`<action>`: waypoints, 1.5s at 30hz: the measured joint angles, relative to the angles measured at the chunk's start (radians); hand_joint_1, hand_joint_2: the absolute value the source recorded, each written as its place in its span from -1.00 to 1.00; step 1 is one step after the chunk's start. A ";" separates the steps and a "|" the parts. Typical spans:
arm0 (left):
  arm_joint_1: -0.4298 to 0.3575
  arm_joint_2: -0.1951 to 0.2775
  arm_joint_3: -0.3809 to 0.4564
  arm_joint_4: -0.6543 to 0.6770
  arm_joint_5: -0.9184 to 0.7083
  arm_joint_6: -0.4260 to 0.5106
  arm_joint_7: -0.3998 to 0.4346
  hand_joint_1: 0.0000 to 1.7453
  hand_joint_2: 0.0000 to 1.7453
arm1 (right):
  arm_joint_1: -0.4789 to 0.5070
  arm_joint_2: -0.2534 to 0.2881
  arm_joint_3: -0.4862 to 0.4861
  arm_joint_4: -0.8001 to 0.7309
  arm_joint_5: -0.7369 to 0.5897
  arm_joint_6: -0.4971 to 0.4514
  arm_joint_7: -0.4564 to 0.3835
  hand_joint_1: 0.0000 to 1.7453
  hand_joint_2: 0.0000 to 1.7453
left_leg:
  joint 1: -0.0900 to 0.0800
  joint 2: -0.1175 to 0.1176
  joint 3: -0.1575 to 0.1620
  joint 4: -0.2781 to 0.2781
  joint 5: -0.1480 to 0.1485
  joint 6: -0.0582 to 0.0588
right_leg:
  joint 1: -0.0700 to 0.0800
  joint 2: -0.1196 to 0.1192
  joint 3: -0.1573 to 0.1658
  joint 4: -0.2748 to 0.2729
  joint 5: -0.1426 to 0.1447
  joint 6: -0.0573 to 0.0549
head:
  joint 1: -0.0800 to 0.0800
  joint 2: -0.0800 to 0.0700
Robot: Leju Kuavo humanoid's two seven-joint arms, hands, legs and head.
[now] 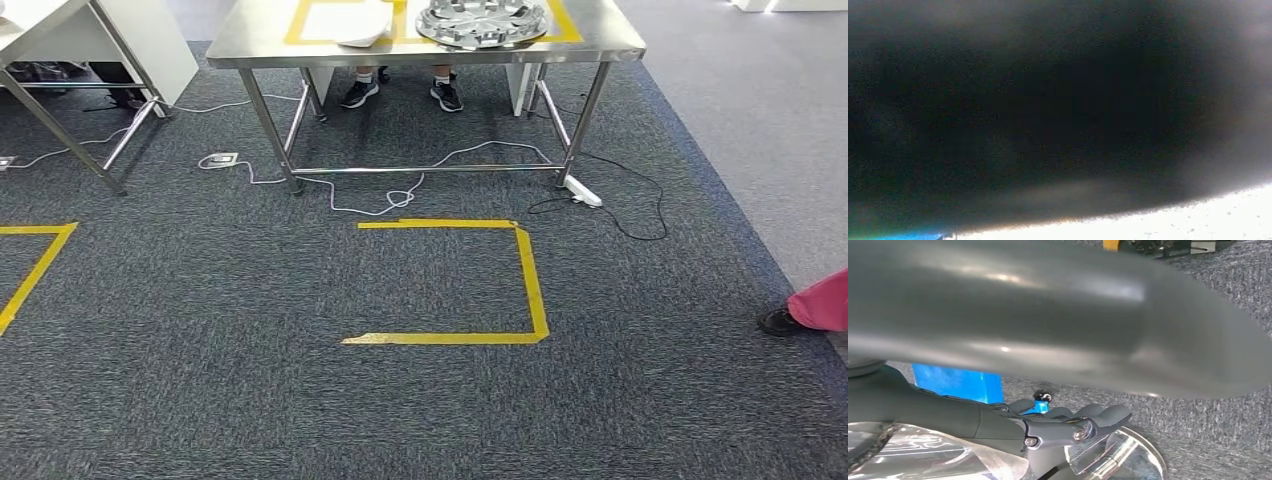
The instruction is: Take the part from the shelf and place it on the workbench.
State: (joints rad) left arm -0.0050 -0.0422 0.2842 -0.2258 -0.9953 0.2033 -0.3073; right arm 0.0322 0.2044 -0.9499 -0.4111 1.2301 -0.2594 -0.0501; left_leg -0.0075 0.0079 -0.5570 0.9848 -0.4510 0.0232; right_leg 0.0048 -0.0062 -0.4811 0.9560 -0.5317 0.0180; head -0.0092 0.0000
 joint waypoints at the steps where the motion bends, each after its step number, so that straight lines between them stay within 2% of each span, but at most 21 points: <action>1: 0.000 0.000 0.000 0.000 0.006 -0.009 -0.004 -1.00 -1.00 | 0.000 0.000 -0.002 0.000 0.000 0.000 0.000 -1.00 -1.00 | 0.000 0.000 0.000 0.000 0.000 0.000 | 0.000 0.000 0.000 0.000 0.000 0.000 | 0.000 0.000; 5: -0.001 0.002 0.001 0.000 0.021 -0.050 -0.021 -1.00 -1.00 | -0.004 -0.002 -0.008 0.004 0.001 0.001 -0.001 -1.00 -1.00 | -0.002 0.000 -0.001 0.002 -0.001 0.003 | -0.002 -0.001 0.000 -0.002 0.002 0.003 | 0.000 0.000; 7: 0.003 -0.006 -0.002 -0.006 0.012 -0.062 -0.008 -1.00 -1.00 | -0.008 -0.002 -0.012 0.008 -0.002 0.000 0.006 -1.00 -1.00 | -0.005 -0.001 0.000 -0.004 -0.003 0.015 | -0.004 -0.002 0.003 -0.011 0.005 0.011 | -0.001 0.000; 9: 0.048 -0.037 -0.014 -0.095 0.003 -0.124 0.084 -1.00 -1.00 | -0.012 -0.002 -0.018 0.009 -0.003 -0.003 0.013 -1.00 -1.00 | -0.001 0.000 0.016 -0.032 0.006 0.027 | -0.005 -0.001 0.005 -0.005 -0.005 0.018 | 0.000 0.000; 12: 0.158 -0.094 -0.056 -0.350 0.021 -0.284 0.251 -1.00 -1.00 | -0.012 -0.003 -0.026 0.009 0.001 -0.004 0.015 -1.00 -1.00 | 0.006 0.005 0.030 -0.057 0.017 0.031 | -0.011 0.004 -0.066 0.144 -0.094 0.029 | 0.002 0.000; 14: 0.205 -0.114 -0.085 -0.459 0.043 -0.315 0.282 -1.00 -1.00 | -0.010 -0.004 -0.032 0.009 0.002 -0.003 0.015 -1.00 -1.00 | 0.008 0.003 0.028 -0.055 0.014 0.027 | -0.020 0.004 -0.127 0.256 -0.133 0.040 | 0.002 0.000; 15: 0.221 -0.119 -0.096 -0.497 0.052 -0.314 0.284 -1.00 -1.00 | -0.010 -0.004 -0.035 0.009 0.002 -0.003 0.015 -1.00 -1.00 | 0.011 0.001 0.029 -0.054 0.012 0.023 | -0.024 0.004 -0.133 0.261 -0.121 0.046 | 0.002 0.000; 16: 0.231 -0.122 -0.106 -0.526 0.061 -0.308 0.285 -1.00 -1.00 | -0.010 -0.006 -0.037 0.009 0.003 -0.003 0.015 -1.00 -1.00 | 0.016 -0.001 0.030 -0.050 0.008 0.016 | -0.030 0.004 -0.117 0.223 -0.090 0.053 | 0.002 0.000; 18: 0.236 -0.117 -0.119 -0.553 0.082 -0.281 0.270 -1.00 -1.00 | -0.011 -0.006 -0.038 0.011 0.008 -0.003 0.013 -1.00 -1.00 | 0.024 -0.005 0.029 -0.032 -0.005 -0.003 | -0.041 0.004 -0.057 0.092 -0.020 0.069 | 0.004 0.000; 20: 0.213 -0.097 -0.135 -0.527 0.117 -0.229 0.210 -1.00 -1.00 | -0.014 -0.006 -0.038 0.018 0.014 -0.002 0.009 -1.00 -1.00 | 0.023 -0.009 0.024 -0.010 -0.020 -0.022 | -0.044 0.008 -0.025 0.024 0.002 0.059 | 0.007 0.000; 22: 0.169 -0.068 -0.156 -0.447 0.155 -0.164 0.129 -1.00 -1.00 | -0.016 -0.008 -0.040 0.028 0.018 -0.005 0.003 -1.00 -1.00 | 0.023 -0.012 0.024 -0.001 -0.028 -0.031 | -0.041 0.009 -0.024 0.029 -0.007 0.030 | 0.005 0.000; 25: 0.114 -0.037 -0.182 -0.327 0.176 -0.101 0.069 -1.00 -1.00 | -0.020 -0.011 -0.044 0.040 0.020 -0.010 -0.005 -1.00 -1.00 | 0.029 -0.011 0.010 0.044 -0.059 -0.040 | -0.038 0.008 -0.012 0.035 -0.009 0.008 | 0.001 0.000; 28: 0.083 -0.022 -0.201 -0.245 0.178 -0.078 0.057 -1.00 -1.00 | -0.021 -0.012 -0.046 0.049 0.022 -0.014 -0.007 -1.00 -1.00 | 0.028 -0.010 -0.090 0.241 -0.146 -0.040 | -0.031 0.007 -0.004 0.035 -0.015 -0.004 | -0.001 0.000; 30: 0.073 -0.017 -0.210 -0.208 0.180 -0.070 0.054 -1.00 -1.00 | -0.021 -0.014 -0.047 0.054 0.023 -0.015 -0.007 -1.00 -1.00 | 0.025 -0.010 -0.140 0.315 -0.150 -0.032 | -0.025 0.009 0.003 0.035 -0.023 -0.010 | -0.001 0.000; 31: 0.070 -0.015 -0.214 -0.194 0.181 -0.067 0.053 -1.00 -1.00 | -0.021 -0.015 -0.047 0.056 0.024 -0.016 -0.007 -1.00 -1.00 | 0.023 -0.010 -0.138 0.294 -0.120 -0.025 | -0.022 0.011 0.010 0.035 -0.029 -0.011 | -0.001 0.000; 33: 0.065 -0.013 -0.223 -0.172 0.184 -0.060 0.053 -1.00 -1.00 | -0.022 -0.016 -0.048 0.060 0.025 -0.019 -0.007 -1.00 -1.00 | 0.013 -0.011 -0.094 0.176 -0.037 -0.002 | -0.017 0.014 0.024 0.034 -0.041 -0.011 | 0.000 0.000; 34: 0.063 -0.012 -0.228 -0.165 0.185 -0.057 0.056 -1.00 -1.00 | -0.023 -0.016 -0.048 0.062 0.026 -0.021 -0.008 -1.00 -1.00 | 0.008 -0.011 -0.070 0.117 -0.009 0.009 | -0.014 0.016 0.028 0.034 -0.048 -0.009 | 0.001 0.000; 35: 0.060 -0.011 -0.232 -0.160 0.186 -0.054 0.061 -1.00 -1.00 | -0.025 -0.016 -0.048 0.064 0.026 -0.022 -0.008 -1.00 -1.00 | 0.005 -0.011 -0.052 0.077 0.002 0.009 | -0.011 0.016 0.029 0.035 -0.054 -0.008 | 0.002 0.000; 38: 0.055 -0.009 -0.244 -0.154 0.195 -0.043 0.077 -1.00 -1.00 | -0.029 -0.020 -0.049 0.067 0.029 -0.025 -0.009 -1.00 -1.00 | 0.004 -0.012 -0.037 0.047 -0.009 -0.026 | -0.011 0.014 0.030 0.036 -0.066 -0.010 | 0.003 0.000; 39: 0.055 -0.008 -0.247 -0.153 0.199 -0.040 0.080 -1.00 -1.00 | -0.030 -0.021 -0.050 0.068 0.030 -0.025 -0.009 -1.00 -1.00 | 0.003 -0.013 -0.037 0.047 -0.011 -0.029 | -0.013 0.014 0.033 0.033 -0.066 -0.010 | 0.003 0.000; 45: 0.051 -0.006 -0.254 -0.147 0.224 -0.033 0.083 -1.00 -1.00 | -0.030 -0.023 -0.051 0.071 0.033 -0.025 -0.009 -1.00 -1.00 | 0.001 -0.013 -0.035 0.047 -0.015 -0.016 | -0.014 0.014 0.042 0.017 -0.063 -0.002 | 0.004 0.000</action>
State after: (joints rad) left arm 0.0461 -0.0484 0.0298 -0.3728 -0.7711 0.1704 -0.2239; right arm 0.0020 0.1810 -1.0009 -0.3404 1.2629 -0.2846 -0.0587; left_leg -0.0067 -0.0051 -0.5921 1.0316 -0.4661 0.0075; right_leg -0.0095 0.0077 -0.4393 0.9735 -0.5950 0.0156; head -0.0056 0.0000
